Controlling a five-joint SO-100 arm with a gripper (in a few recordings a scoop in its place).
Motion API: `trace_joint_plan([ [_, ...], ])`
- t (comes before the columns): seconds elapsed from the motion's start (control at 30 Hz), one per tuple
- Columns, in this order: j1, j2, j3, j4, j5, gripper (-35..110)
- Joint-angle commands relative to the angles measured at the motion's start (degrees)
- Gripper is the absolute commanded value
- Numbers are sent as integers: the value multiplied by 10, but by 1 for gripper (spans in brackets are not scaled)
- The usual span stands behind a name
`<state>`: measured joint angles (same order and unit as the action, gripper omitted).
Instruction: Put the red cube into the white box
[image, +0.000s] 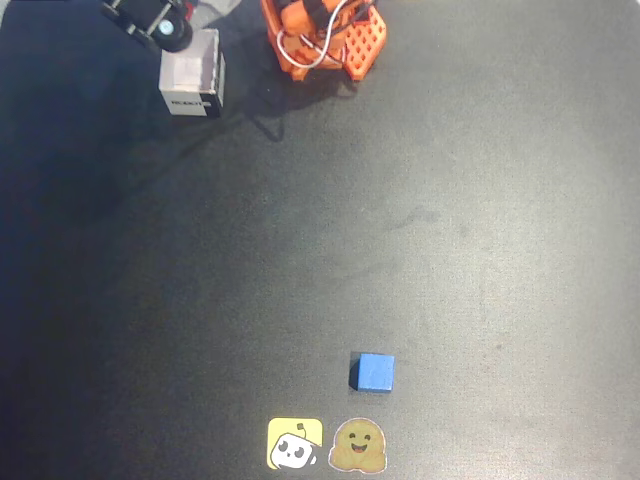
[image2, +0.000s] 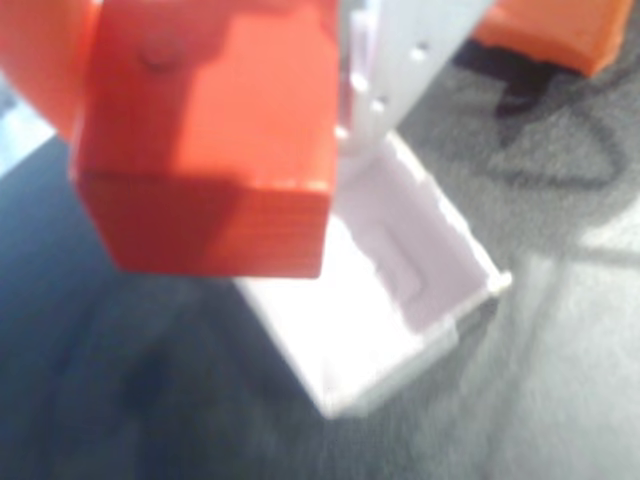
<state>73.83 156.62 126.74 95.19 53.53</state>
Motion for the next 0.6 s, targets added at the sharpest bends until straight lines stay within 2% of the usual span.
trace_joint_plan([
  [0.0, 7, 9, 5, -13, 3, 0],
  [0.57, 2, 39, 130, -86, 38, 0],
])
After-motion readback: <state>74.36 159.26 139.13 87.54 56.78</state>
